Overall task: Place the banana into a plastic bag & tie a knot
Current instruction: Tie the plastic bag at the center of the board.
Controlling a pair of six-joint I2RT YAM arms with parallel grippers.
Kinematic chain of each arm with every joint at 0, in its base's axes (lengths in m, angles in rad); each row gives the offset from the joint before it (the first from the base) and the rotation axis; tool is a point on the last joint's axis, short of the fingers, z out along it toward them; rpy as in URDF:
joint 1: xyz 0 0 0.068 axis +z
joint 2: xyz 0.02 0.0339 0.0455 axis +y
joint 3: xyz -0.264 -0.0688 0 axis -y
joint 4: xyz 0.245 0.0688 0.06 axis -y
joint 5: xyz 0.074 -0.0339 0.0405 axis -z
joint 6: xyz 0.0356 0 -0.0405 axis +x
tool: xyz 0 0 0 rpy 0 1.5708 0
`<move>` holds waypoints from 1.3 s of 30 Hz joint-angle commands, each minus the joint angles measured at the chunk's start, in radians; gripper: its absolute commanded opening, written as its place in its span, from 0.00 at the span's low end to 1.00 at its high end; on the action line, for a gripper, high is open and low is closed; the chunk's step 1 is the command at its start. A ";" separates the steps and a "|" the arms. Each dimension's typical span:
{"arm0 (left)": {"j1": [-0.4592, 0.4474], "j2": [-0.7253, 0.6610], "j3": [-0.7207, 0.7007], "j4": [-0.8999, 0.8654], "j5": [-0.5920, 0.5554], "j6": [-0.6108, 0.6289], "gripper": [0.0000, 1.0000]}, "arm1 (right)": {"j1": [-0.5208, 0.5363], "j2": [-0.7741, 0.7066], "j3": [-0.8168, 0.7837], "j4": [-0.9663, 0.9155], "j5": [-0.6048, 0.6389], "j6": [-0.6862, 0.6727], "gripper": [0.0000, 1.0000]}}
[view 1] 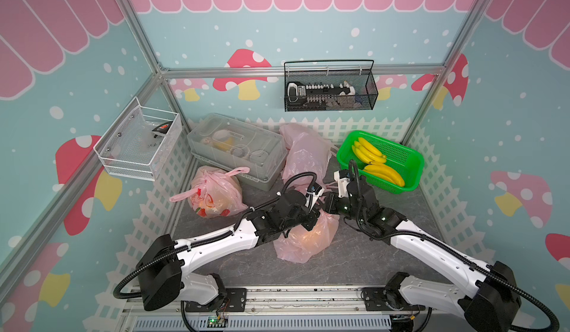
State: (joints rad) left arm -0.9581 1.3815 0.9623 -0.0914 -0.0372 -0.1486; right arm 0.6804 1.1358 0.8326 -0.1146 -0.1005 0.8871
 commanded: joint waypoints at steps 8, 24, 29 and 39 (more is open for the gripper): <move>-0.010 -0.040 -0.020 0.032 0.010 0.014 0.08 | 0.002 0.035 -0.009 0.098 -0.053 0.050 0.00; 0.157 -0.248 -0.137 -0.010 0.015 -0.092 0.40 | -0.049 -0.048 -0.062 0.147 -0.194 -0.066 0.00; 0.159 -0.194 -0.111 0.004 0.085 -0.071 0.36 | -0.050 -0.053 -0.066 0.167 -0.215 -0.073 0.00; 0.159 -0.147 -0.116 0.040 0.105 -0.048 0.37 | -0.049 -0.041 -0.066 0.188 -0.242 -0.085 0.00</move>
State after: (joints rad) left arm -0.8005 1.2140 0.8253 -0.0772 0.0498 -0.2169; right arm 0.6346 1.1019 0.7780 0.0322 -0.3202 0.8154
